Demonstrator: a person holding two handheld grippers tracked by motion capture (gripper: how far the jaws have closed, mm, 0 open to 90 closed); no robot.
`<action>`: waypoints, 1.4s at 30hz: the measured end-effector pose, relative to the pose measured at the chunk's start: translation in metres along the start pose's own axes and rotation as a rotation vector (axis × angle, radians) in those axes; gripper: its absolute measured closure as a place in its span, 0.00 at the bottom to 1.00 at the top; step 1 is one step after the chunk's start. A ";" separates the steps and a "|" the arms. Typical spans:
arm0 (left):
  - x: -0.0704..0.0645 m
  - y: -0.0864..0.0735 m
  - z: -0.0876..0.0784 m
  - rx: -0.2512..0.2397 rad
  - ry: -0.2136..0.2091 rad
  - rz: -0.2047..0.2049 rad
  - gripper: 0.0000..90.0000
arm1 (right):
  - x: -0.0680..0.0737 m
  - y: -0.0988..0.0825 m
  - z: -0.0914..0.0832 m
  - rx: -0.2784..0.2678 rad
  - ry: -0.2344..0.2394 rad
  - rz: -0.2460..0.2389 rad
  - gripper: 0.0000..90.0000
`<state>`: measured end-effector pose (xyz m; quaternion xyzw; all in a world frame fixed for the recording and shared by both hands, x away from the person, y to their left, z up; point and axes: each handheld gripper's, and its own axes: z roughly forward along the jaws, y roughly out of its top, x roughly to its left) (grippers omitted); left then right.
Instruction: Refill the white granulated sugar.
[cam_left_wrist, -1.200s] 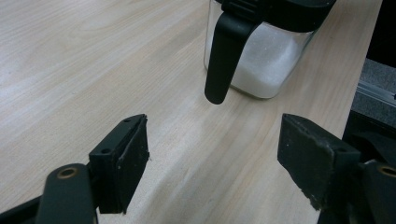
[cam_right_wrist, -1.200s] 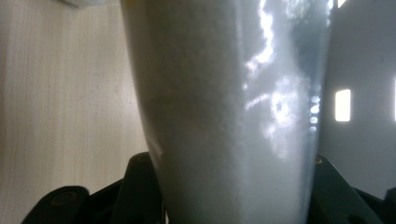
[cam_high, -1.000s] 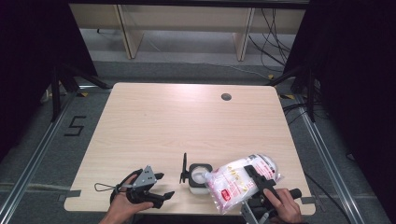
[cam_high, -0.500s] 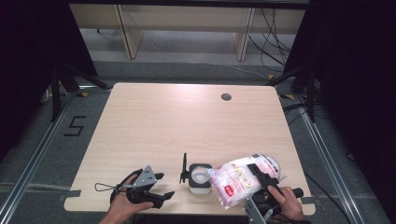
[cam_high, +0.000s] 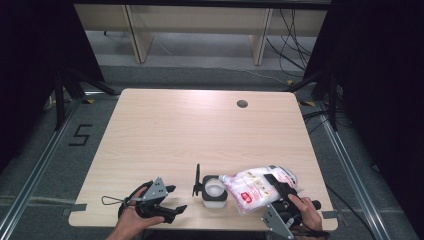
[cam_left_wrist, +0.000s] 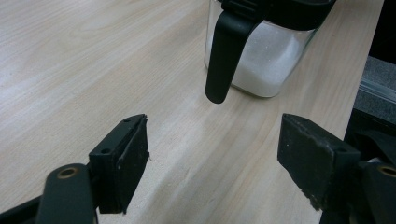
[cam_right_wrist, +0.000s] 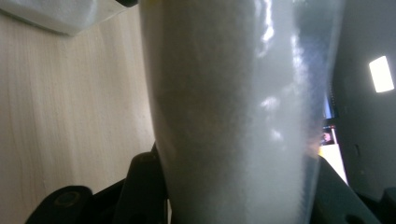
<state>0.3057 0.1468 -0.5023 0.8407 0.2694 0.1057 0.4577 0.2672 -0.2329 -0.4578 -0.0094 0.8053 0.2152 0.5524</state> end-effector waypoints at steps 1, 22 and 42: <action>0.000 0.000 0.000 -0.001 0.000 0.000 0.27 | -0.003 0.000 0.002 -0.010 0.000 -0.028 0.70; 0.000 0.000 0.001 0.002 -0.010 -0.016 0.27 | -0.017 -0.027 0.040 -0.082 0.099 0.469 0.72; -0.001 0.000 0.000 0.010 0.003 -0.035 0.27 | -0.020 -0.050 0.088 -0.134 0.135 0.801 0.73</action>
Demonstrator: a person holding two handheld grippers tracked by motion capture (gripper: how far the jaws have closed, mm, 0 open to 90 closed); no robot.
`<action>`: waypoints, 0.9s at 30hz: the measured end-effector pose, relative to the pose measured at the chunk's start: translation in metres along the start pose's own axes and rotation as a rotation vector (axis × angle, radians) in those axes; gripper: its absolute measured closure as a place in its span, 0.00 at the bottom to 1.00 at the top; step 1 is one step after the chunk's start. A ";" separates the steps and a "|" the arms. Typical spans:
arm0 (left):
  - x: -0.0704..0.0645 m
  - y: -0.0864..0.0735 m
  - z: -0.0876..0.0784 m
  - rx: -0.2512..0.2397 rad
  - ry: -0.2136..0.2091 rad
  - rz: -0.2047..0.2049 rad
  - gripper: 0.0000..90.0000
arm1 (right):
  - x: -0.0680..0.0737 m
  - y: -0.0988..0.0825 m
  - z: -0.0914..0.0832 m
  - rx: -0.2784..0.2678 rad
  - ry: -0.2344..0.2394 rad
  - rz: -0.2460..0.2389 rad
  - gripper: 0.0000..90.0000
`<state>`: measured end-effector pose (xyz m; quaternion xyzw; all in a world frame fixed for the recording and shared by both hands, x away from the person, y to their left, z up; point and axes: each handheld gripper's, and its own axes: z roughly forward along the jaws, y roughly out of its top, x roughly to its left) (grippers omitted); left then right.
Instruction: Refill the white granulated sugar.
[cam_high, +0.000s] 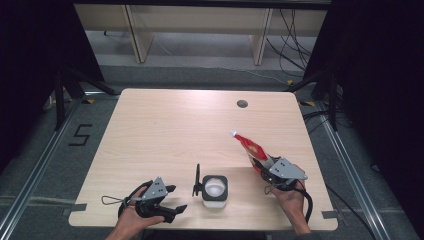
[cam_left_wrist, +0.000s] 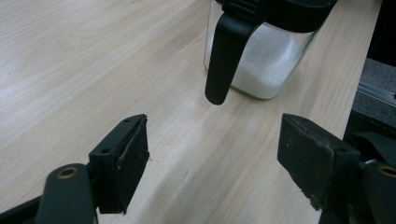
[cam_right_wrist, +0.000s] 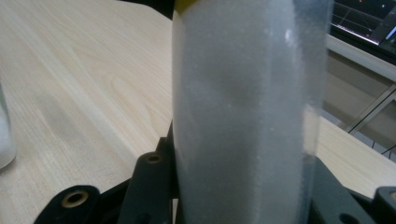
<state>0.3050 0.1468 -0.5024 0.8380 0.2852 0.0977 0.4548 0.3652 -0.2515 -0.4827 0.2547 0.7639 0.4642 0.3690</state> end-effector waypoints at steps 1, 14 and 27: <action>0.000 0.000 0.000 0.000 0.001 0.009 0.27 | 0.000 0.000 0.000 -0.003 0.003 0.005 0.73; 0.000 0.000 0.000 0.008 0.000 0.006 0.27 | -0.009 -0.007 -0.007 0.012 0.009 0.076 0.73; -0.001 -0.001 0.002 0.002 0.000 0.005 0.27 | -0.026 -0.022 -0.023 -0.010 -0.008 0.212 0.73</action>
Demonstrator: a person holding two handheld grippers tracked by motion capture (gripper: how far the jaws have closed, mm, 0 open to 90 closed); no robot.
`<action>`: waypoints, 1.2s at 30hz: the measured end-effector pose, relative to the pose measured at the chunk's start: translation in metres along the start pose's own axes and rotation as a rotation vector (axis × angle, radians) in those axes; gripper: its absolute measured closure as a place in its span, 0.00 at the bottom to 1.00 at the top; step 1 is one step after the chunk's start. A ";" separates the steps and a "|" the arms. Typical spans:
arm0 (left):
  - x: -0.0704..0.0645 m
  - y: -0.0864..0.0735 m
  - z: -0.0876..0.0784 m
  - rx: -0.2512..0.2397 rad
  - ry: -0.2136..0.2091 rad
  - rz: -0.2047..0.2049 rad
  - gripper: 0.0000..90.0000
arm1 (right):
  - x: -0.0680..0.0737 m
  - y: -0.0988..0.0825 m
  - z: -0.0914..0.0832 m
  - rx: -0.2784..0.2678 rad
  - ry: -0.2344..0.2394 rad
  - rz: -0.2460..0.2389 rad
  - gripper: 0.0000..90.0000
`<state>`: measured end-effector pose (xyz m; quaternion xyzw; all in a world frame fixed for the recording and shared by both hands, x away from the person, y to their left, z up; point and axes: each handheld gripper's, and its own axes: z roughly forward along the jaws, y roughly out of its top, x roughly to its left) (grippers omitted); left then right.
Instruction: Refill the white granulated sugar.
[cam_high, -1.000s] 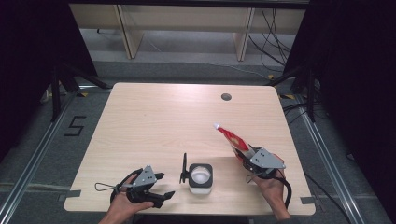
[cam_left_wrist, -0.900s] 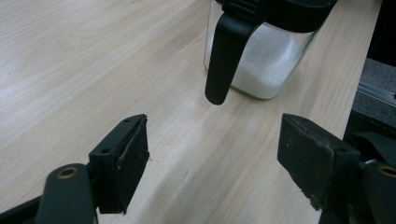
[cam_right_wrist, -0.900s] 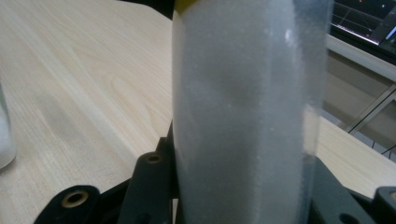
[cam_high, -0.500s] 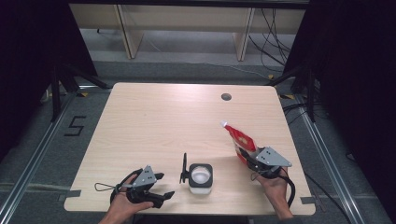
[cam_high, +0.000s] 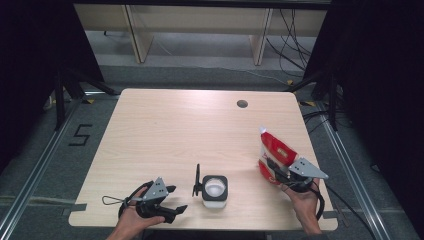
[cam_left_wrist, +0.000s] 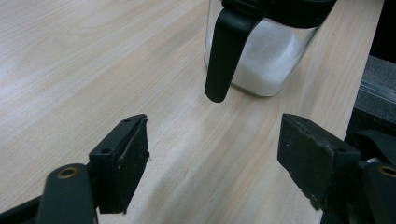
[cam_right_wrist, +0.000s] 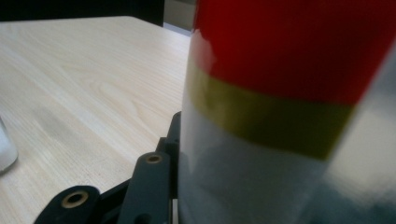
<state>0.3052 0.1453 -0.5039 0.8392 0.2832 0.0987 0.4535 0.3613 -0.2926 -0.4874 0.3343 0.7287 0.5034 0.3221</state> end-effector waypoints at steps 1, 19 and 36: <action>0.000 0.000 0.000 -0.001 -0.001 0.000 0.27 | -0.001 0.000 0.000 -0.005 0.004 -0.019 0.73; 0.001 0.000 0.000 0.007 0.006 0.006 0.27 | 0.007 0.005 -0.021 0.018 -0.033 0.092 0.56; 0.001 0.000 0.000 -0.004 0.005 -0.010 0.27 | 0.018 0.004 -0.055 0.042 -0.104 0.153 0.38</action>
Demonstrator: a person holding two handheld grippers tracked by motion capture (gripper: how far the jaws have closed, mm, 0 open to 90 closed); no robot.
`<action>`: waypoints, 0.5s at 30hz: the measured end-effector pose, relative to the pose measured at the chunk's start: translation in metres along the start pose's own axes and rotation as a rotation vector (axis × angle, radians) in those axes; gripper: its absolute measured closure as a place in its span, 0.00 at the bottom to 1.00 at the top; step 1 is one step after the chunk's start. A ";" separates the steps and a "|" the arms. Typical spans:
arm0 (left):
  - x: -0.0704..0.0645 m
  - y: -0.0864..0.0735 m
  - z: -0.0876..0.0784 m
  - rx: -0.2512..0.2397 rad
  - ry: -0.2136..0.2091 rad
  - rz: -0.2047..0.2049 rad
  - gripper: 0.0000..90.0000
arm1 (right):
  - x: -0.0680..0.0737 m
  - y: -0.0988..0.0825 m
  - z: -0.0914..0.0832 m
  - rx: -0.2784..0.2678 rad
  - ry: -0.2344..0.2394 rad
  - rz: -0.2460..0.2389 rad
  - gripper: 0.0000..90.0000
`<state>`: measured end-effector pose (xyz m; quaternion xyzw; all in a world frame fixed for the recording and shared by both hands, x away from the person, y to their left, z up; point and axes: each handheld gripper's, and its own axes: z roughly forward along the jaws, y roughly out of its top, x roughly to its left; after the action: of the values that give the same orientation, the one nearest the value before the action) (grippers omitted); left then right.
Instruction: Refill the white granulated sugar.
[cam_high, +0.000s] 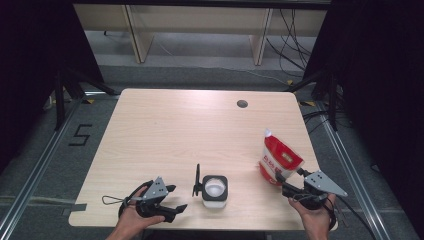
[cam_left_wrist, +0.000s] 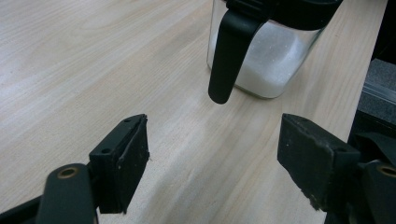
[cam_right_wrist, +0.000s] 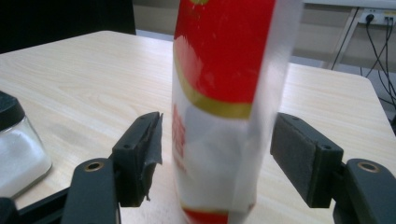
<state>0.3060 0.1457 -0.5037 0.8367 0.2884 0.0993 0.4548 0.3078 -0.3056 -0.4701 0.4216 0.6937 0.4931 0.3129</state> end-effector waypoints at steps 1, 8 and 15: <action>0.001 0.000 0.000 0.001 0.000 0.008 0.27 | 0.000 -0.001 0.000 -0.022 -0.002 0.002 0.38; 0.003 0.001 -0.001 0.022 0.011 0.019 0.27 | 0.002 -0.003 -0.016 -0.002 -0.023 0.020 0.37; 0.003 0.001 -0.001 0.003 -0.002 0.029 0.27 | 0.005 -0.005 -0.024 -0.003 -0.018 -0.021 0.36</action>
<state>0.3085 0.1475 -0.5026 0.8417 0.2758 0.1045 0.4523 0.2835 -0.3119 -0.4673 0.4183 0.6945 0.4871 0.3248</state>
